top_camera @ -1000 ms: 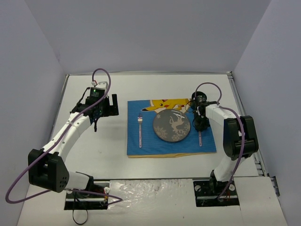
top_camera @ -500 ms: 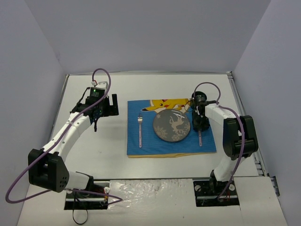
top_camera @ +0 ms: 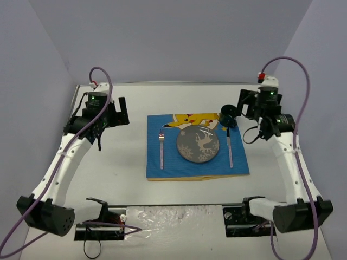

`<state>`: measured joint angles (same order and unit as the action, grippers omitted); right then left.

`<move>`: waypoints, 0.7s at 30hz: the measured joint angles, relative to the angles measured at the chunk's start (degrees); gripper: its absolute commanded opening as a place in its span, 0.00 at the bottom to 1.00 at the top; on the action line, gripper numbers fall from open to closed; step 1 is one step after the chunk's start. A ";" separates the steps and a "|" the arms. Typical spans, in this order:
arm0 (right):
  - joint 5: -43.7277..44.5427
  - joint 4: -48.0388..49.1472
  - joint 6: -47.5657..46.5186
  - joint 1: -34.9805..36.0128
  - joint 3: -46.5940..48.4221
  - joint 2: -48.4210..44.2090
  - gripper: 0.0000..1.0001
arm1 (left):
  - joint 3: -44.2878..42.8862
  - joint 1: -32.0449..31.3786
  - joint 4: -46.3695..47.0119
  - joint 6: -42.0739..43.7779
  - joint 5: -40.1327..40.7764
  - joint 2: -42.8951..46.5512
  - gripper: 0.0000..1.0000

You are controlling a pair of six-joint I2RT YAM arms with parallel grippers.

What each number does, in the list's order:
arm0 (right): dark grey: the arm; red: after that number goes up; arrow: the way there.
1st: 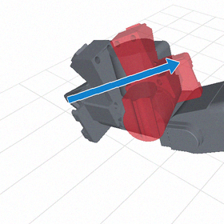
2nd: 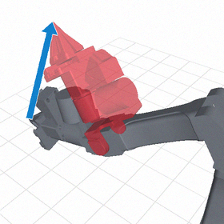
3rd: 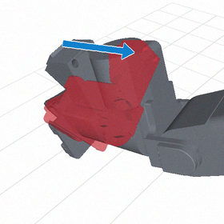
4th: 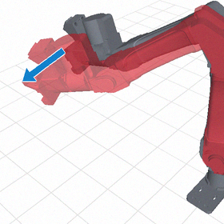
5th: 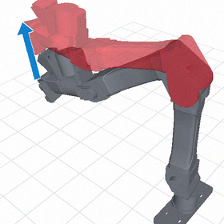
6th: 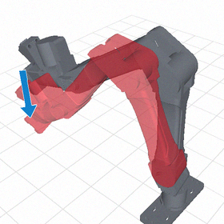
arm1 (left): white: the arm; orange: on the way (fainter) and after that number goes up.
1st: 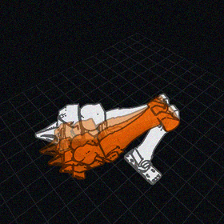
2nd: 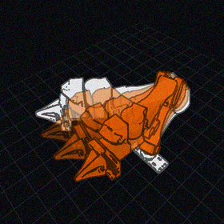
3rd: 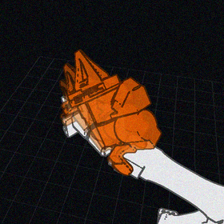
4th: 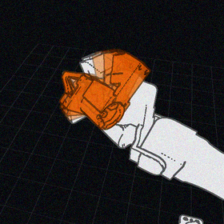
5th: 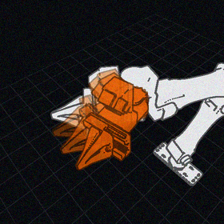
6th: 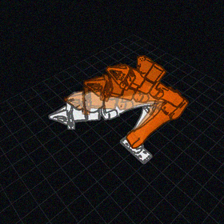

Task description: Set the dinner table for one person

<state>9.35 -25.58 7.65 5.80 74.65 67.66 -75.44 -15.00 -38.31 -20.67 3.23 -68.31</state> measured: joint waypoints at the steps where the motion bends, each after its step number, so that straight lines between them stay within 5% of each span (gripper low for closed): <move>1: 1.45 -0.04 -0.55 -0.40 1.35 -2.14 1.00 | -1.07 0.08 -0.94 0.20 0.76 1.64 0.97; 14: 24.15 -2.01 -2.90 7.74 3.46 -22.03 1.00 | -5.36 0.16 -8.29 3.73 10.58 17.78 0.97; 21: 24.41 -1.99 -4.09 8.55 -1.58 -35.07 1.00 | -4.80 0.19 -10.90 4.77 12.28 24.11 0.97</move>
<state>33.76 -27.58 3.56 14.35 73.07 32.59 -80.25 -14.81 -49.21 -15.90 15.51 -44.19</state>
